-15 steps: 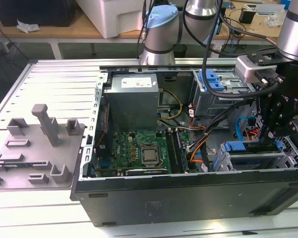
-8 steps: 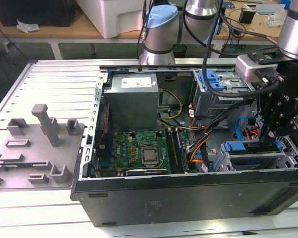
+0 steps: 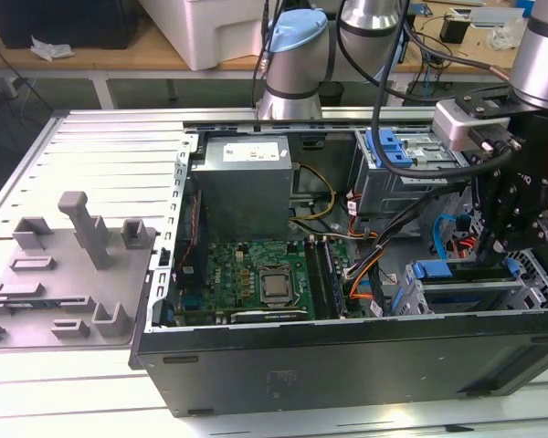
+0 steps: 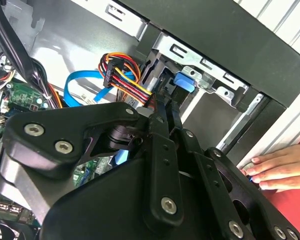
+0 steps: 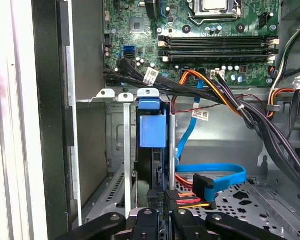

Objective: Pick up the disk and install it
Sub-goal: 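Insert the first disk wire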

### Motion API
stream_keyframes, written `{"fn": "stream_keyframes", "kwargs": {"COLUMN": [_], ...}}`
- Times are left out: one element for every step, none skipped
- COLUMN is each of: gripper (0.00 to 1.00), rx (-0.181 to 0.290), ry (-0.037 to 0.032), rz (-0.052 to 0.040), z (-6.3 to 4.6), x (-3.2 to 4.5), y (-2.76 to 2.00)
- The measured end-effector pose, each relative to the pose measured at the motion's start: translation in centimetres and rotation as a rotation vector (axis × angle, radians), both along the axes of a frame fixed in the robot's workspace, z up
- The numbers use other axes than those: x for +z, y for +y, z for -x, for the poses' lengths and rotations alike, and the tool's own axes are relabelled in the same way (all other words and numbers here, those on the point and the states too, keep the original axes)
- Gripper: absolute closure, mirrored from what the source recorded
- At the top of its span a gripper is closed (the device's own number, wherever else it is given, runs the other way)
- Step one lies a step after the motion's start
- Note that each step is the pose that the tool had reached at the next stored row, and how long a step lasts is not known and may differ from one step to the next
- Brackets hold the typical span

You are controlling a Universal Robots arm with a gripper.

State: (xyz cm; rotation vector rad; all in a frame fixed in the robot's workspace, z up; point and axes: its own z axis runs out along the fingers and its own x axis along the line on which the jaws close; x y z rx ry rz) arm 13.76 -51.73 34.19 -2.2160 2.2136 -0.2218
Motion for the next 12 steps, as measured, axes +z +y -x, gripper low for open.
{"fn": "stream_keyframes", "kwargs": {"gripper": [0.83,0.83,0.83,0.83,0.83,0.83,0.83,0.83,0.83,0.83,0.83,0.83], "rx": [0.000,0.000,0.000,0.000,0.000,0.000,0.000,0.000,0.000,0.000,0.000,0.000], "ry": [0.0000,0.0000,0.0000,0.0000,0.0001,0.0000,0.0000,0.0000,-0.0001,0.0000,0.0001,0.0000], "rz": [0.0002,0.0002,0.0002,0.0001,0.0001,0.0002,0.0002,0.0002,0.0002,0.0001,0.0001,0.0002], "z": [0.00,0.00,0.01,0.01,0.01,0.01,0.01,0.00,0.00,0.00,0.01,0.00], "x": [-0.03,-0.06,-0.07,-0.10,-0.12,-0.13,-0.15,-0.16,-0.19,-0.20,-0.22,-0.23], "y": [0.01,0.01,0.01,0.01,0.01,0.01,0.01,0.01,0.01,0.01,0.01,0.01]}}
